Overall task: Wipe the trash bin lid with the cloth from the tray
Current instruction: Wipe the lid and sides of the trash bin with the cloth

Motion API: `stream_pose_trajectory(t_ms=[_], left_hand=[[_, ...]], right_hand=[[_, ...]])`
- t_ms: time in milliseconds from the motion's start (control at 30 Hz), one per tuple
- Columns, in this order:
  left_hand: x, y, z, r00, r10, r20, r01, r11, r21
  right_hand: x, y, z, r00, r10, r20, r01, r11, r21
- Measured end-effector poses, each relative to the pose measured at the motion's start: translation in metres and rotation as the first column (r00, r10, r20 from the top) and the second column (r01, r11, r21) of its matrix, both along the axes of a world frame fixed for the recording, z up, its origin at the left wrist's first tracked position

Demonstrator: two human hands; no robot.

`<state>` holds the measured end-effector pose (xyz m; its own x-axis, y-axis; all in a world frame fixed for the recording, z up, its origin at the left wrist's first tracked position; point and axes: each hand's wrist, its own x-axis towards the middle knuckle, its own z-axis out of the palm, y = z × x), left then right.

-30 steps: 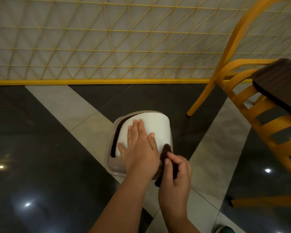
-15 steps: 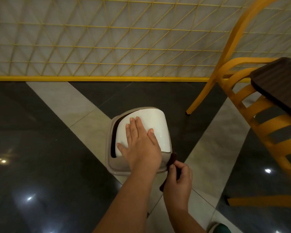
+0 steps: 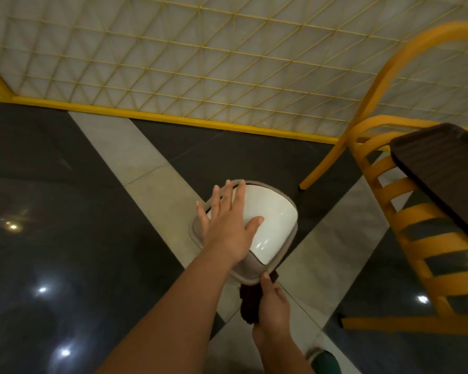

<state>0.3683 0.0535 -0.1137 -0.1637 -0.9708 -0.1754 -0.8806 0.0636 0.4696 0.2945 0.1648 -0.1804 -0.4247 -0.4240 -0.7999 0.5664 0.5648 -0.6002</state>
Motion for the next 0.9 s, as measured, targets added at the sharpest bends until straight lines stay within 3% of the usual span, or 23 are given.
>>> stream_pose_trajectory(t_ms=[67,133,200,267,300,400,467,533,600,633,733,767,833,867,900], left_hand=[[0.004,0.021,0.002,0.993,0.092,-0.076,-0.093,0.996,-0.012],[0.012,0.042,0.001,0.980,0.140,-0.138,-0.126,0.986,0.106],[0.019,0.062,-0.002,0.992,0.088,-0.094,-0.064,0.970,0.235],[0.026,0.078,-0.007,0.995,0.049,-0.088,-0.023,0.961,0.277],[0.029,0.084,-0.008,0.991,0.056,-0.121,-0.021,0.961,0.276],[0.035,0.091,-0.011,0.974,0.086,-0.210,-0.022,0.958,0.286],[0.035,0.090,-0.013,0.969,0.085,-0.230,-0.017,0.959,0.285],[0.035,0.087,-0.013,0.965,0.083,-0.247,-0.011,0.960,0.280],[0.033,0.085,-0.012,0.963,0.077,-0.259,0.001,0.958,0.286],[0.033,0.084,-0.012,0.963,0.071,-0.260,0.007,0.958,0.287],[0.031,0.078,-0.014,0.958,0.069,-0.279,0.017,0.956,0.294],[0.031,0.075,-0.017,0.950,0.074,-0.303,0.020,0.955,0.295],[0.033,0.071,-0.019,0.940,0.065,-0.336,0.030,0.962,0.272],[0.035,0.070,-0.021,0.937,0.059,-0.343,0.035,0.964,0.263],[0.036,0.069,-0.021,0.935,0.056,-0.349,0.041,0.963,0.266]], right_hand=[[0.010,0.012,0.003,0.999,-0.043,0.017,0.043,0.999,0.001],[0.018,0.026,0.002,0.998,-0.065,0.010,0.065,0.997,0.039],[0.024,0.045,-0.003,0.999,-0.036,0.009,0.036,0.999,0.009],[0.029,0.052,-0.015,0.997,0.073,0.013,-0.073,0.997,0.030],[0.027,0.054,-0.019,0.997,0.045,0.060,-0.048,0.998,0.049],[0.008,0.062,-0.016,0.992,0.020,-0.128,-0.010,0.997,0.077],[-0.003,0.049,0.024,0.970,-0.223,-0.094,0.226,0.974,0.027],[-0.017,0.049,0.063,0.934,-0.177,-0.310,0.152,0.983,-0.105],[-0.028,0.041,0.074,0.789,0.016,-0.614,-0.166,0.968,-0.188],[-0.031,0.035,0.076,0.658,0.102,-0.746,-0.330,0.930,-0.164],[-0.020,0.023,0.068,0.284,0.221,-0.933,-0.627,0.779,-0.006],[-0.017,0.022,0.064,0.175,0.236,-0.956,-0.706,0.707,0.045],[-0.017,0.025,0.057,-0.074,0.239,-0.968,-0.876,0.448,0.178],[-0.023,0.022,0.055,-0.157,0.202,-0.967,-0.919,0.328,0.218],[-0.033,0.016,0.053,-0.200,0.161,-0.967,-0.934,0.268,0.238]])
